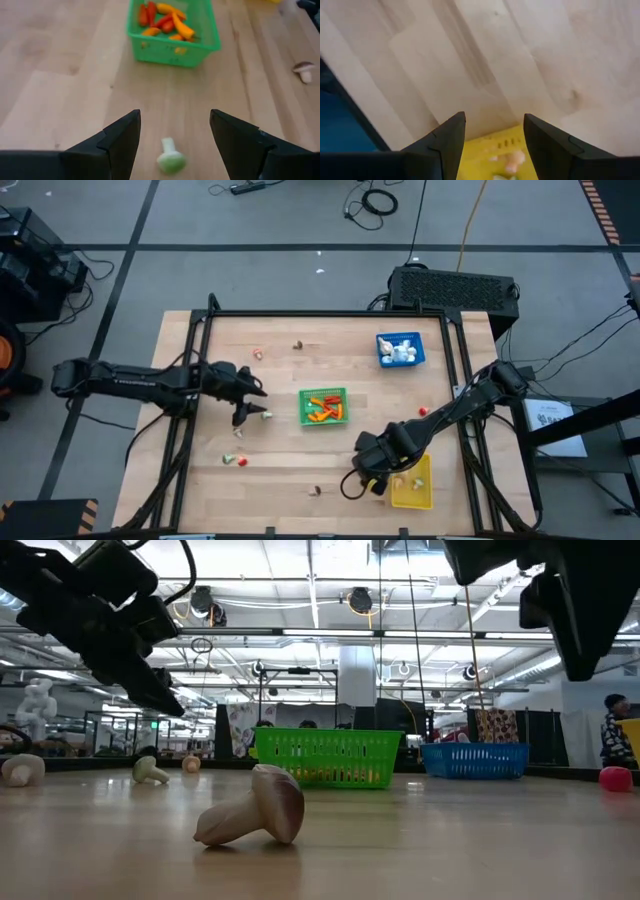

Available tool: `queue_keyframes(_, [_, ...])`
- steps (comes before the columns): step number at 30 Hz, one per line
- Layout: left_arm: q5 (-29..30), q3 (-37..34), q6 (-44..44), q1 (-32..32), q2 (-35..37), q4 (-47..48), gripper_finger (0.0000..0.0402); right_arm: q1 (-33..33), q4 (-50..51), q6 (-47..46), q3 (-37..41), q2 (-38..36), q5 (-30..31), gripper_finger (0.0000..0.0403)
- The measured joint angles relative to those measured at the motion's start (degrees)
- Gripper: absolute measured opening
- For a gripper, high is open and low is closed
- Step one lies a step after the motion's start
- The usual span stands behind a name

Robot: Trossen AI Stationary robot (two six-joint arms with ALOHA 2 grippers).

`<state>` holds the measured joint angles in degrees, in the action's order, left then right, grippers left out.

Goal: Sort produce into baskets
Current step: Put the green mushroom into the yellow bin

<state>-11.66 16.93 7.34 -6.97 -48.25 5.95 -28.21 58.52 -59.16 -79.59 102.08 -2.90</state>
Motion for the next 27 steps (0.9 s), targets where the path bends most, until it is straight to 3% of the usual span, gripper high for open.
queue_keyframes(9, [7.38,-0.93,1.32,6.79,-8.58,-0.47,0.0246,0.0,-6.51,0.07,-0.02,0.0,0.07,0.0192])
queue_keyframes(18, [10.91,-2.27,1.28,9.03,-14.61,-1.7,0.0246,0.08,-7.32,1.31,-0.02,0.0,0.15,0.0192])
queue_keyframes(27, [11.91,-2.27,-0.37,10.97,-19.71,-8.73,0.0246,0.52,-7.28,1.81,-0.02,0.0,1.7,0.0192])
